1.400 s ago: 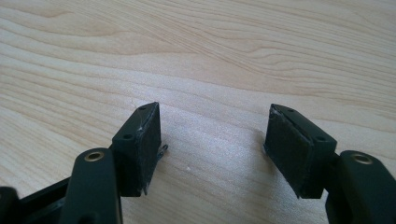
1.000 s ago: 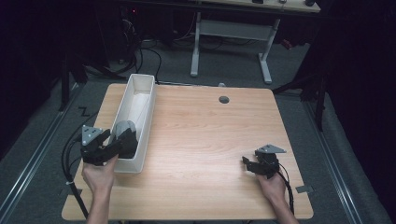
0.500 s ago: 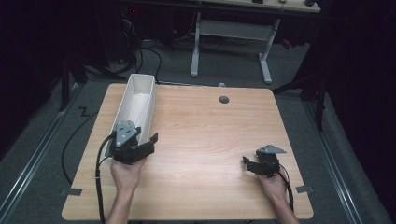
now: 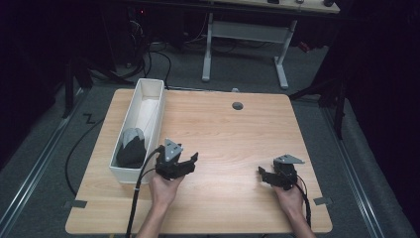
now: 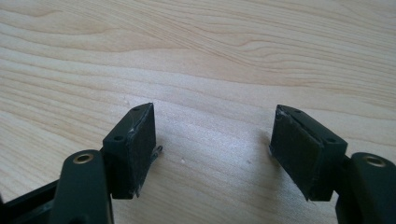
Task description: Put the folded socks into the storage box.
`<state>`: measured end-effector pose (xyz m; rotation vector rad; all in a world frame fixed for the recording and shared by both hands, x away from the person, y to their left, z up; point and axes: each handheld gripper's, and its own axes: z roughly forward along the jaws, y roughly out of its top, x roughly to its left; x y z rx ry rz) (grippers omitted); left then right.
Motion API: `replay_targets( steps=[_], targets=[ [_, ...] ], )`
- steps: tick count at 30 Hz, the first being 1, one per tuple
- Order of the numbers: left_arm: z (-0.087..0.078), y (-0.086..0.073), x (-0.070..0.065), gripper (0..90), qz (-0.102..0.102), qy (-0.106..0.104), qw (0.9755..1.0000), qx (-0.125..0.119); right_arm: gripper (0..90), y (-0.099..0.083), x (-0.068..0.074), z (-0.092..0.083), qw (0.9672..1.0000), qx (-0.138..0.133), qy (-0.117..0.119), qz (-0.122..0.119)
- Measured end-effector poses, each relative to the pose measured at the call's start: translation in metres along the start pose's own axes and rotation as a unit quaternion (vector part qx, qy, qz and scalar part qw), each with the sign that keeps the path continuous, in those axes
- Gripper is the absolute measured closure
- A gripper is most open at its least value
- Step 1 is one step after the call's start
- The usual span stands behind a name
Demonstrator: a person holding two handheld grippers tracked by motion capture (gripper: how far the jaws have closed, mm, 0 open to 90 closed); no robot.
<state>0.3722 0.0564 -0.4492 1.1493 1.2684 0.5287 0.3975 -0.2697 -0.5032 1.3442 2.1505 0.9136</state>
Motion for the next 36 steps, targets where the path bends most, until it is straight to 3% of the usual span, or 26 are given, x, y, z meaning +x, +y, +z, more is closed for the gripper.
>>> replay_targets(
  steps=[5,12,20,30,32,34,36],
  targets=[
    [0.019,-0.03,0.004,34.6,0.01,0.027,0.999,0.036,28.5,0.001,0.001,0.001,1.0,0.001,0.005,-0.002],
    [0.03,-0.051,0.005,34.4,0.011,0.04,0.9977,0.053,27.6,0.001,0.002,0.001,1.0,0.002,0.004,-0.002],
    [0.036,-0.06,0.007,33.7,0.028,0.052,0.9961,0.066,26.0,0.001,0.005,0.001,1.0,0.004,0.002,0.001],
    [0.036,-0.065,0.011,32.5,0.039,0.07,0.9948,0.062,24.7,0.002,0.006,0.002,1.0,0.005,0.006,-0.003],
    [0.037,-0.067,0.012,31.6,0.048,0.077,0.9932,0.072,24.6,0.002,0.006,0.002,1.0,0.005,0.006,-0.003],
    [0.037,-0.066,0.013,29.3,0.045,0.079,0.9929,0.077,24.4,0.002,0.006,0.002,1.0,0.005,0.006,-0.003],
    [0.038,-0.064,0.016,28.5,0.026,0.081,0.993,0.083,23.4,0.001,0.006,0.002,1.0,0.005,0.006,-0.004]
  ],
)
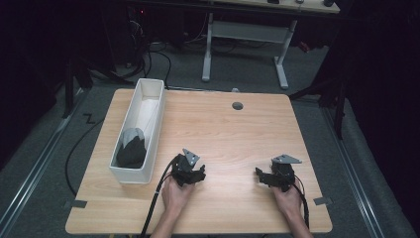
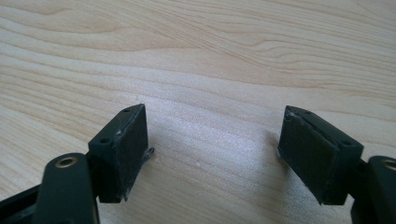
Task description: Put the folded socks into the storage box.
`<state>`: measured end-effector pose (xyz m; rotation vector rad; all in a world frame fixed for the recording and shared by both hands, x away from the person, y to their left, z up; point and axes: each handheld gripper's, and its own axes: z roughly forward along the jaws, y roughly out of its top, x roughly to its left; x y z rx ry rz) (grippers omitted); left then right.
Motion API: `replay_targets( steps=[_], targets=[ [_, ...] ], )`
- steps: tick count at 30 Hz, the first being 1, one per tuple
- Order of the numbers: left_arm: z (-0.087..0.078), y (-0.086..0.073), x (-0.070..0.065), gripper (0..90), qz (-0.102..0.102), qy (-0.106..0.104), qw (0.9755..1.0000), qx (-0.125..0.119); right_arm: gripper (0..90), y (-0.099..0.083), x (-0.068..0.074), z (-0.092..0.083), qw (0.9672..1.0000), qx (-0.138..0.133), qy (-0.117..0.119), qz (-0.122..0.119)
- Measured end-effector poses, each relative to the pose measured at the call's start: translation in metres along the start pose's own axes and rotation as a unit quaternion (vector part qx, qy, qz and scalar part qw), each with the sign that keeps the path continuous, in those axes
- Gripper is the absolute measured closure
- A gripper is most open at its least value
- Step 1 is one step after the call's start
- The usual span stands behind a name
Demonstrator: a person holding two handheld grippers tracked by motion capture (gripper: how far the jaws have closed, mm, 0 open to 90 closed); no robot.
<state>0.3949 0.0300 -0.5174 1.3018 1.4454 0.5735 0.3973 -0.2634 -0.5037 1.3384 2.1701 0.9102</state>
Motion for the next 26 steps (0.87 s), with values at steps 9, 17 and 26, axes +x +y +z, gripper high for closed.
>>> replay_targets(
  steps=[9,17,26],
  targets=[
    [0.0004,0.0009,0.0015,25.7,-0.009,0.003,0.9999,0.004,22.0,-0.0003,0.001,-0.0001,1.0,0.001,-0.002,0.003],
    [0.0005,0.0009,0.0015,25.3,-0.01,0.002,0.9999,0.004,21.5,-0.0005,0.0012,-0.0002,1.0,0.002,-0.003,0.005],
    [0.001,0.0006,0.001,22.6,-0.008,-0.002,0.9999,0.008,21.6,-0.0004,0.0015,-0.0002,1.0,0.002,-0.004,0.005]
  ],
)
